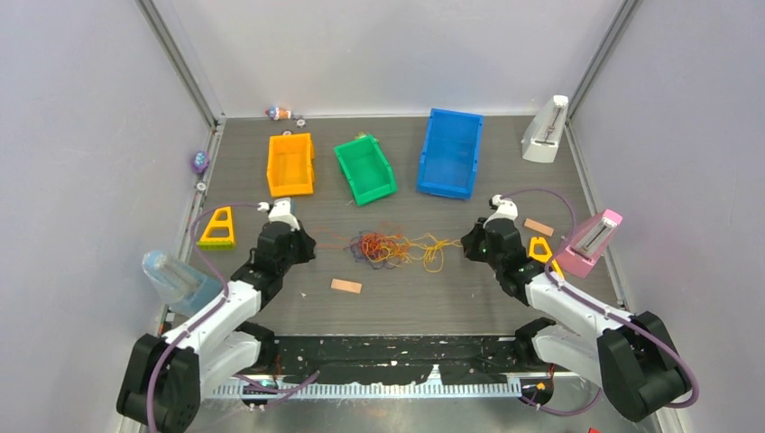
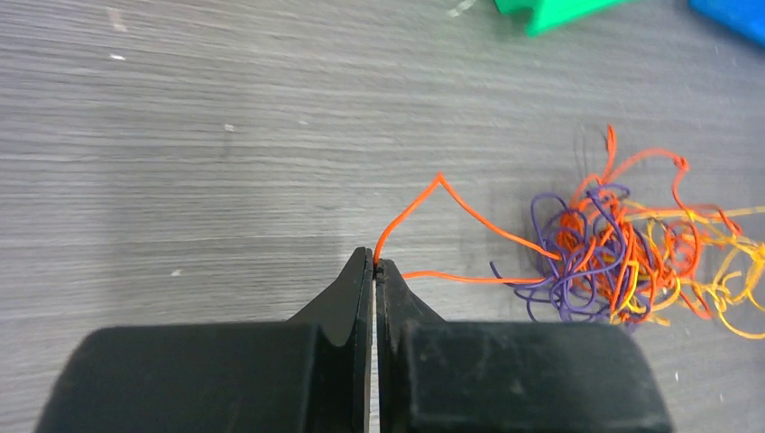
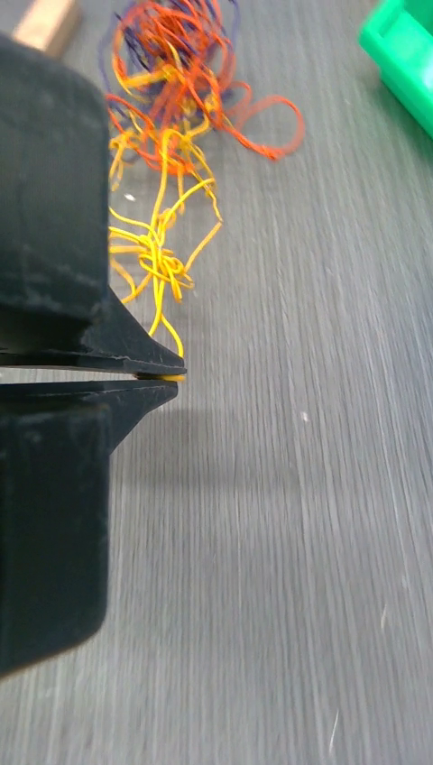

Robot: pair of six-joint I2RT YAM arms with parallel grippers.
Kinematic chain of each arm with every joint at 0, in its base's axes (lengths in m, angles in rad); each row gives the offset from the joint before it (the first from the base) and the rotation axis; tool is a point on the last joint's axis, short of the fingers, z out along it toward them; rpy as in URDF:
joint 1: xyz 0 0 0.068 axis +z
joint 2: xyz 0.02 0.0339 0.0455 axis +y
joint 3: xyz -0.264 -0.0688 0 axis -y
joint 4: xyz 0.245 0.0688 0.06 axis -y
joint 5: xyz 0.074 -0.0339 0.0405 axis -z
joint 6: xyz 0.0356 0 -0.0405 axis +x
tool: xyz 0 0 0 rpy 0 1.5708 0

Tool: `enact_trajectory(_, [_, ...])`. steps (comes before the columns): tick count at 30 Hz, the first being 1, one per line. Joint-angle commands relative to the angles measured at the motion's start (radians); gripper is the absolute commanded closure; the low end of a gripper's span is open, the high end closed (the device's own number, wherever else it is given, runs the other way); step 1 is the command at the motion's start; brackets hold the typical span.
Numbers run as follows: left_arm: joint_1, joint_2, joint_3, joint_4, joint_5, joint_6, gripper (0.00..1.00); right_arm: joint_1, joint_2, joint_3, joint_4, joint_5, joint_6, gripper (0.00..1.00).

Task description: Untangle the cables

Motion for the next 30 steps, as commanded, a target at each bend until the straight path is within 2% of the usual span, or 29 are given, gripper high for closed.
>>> enact_trajectory(1, [-0.002, 0.089, 0.08, 0.018, 0.21, 0.089, 1.0, -0.005, 0.025, 0.058, 0.057, -0.209, -0.087, 0.9])
enact_trajectory(2, [-0.009, 0.107, 0.098, 0.006, 0.23, 0.099, 0.93, -0.005, 0.026, 0.061, 0.072, -0.262, -0.098, 0.69])
enact_trajectory(3, [-0.02, 0.119, 0.112, -0.005, 0.241, 0.106, 0.76, -0.005, 0.027, 0.063, 0.081, -0.289, -0.108, 0.53])
enact_trajectory(4, [-0.032, 0.125, 0.122, -0.007, 0.249, 0.117, 0.55, -0.006, 0.028, 0.067, 0.083, -0.326, -0.112, 0.31])
enact_trajectory(6, [-0.075, 0.119, 0.136, -0.006, 0.244, 0.139, 0.35, -0.004, 0.036, 0.081, 0.078, -0.365, -0.126, 0.16])
enact_trajectory(8, [-0.126, 0.119, 0.163, -0.026, 0.204, 0.164, 0.2, -0.002, 0.05, 0.105, 0.061, -0.389, -0.142, 0.1])
enact_trajectory(10, [-0.172, 0.143, 0.21, -0.065, 0.166, 0.195, 0.15, 0.004, 0.066, 0.131, 0.042, -0.41, -0.158, 0.07])
enact_trajectory(15, [-0.287, 0.23, 0.318, -0.158, 0.052, 0.256, 0.14, 0.054, 0.117, 0.22, 0.026, -0.465, -0.209, 0.07])
enact_trajectory(20, [-0.287, 0.341, 0.328, -0.148, 0.097, 0.2, 0.2, 0.142, 0.255, 0.332, 0.02, -0.488, -0.248, 0.16])
enact_trajectory(23, [-0.267, 0.388, 0.306, -0.112, 0.181, 0.137, 0.27, 0.193, 0.364, 0.429, 0.003, -0.515, -0.289, 0.21])
enact_trajectory(30, [-0.155, 0.373, 0.173, 0.097, 0.406, 0.024, 0.35, 0.271, 0.541, 0.573, -0.002, -0.53, -0.325, 0.27])
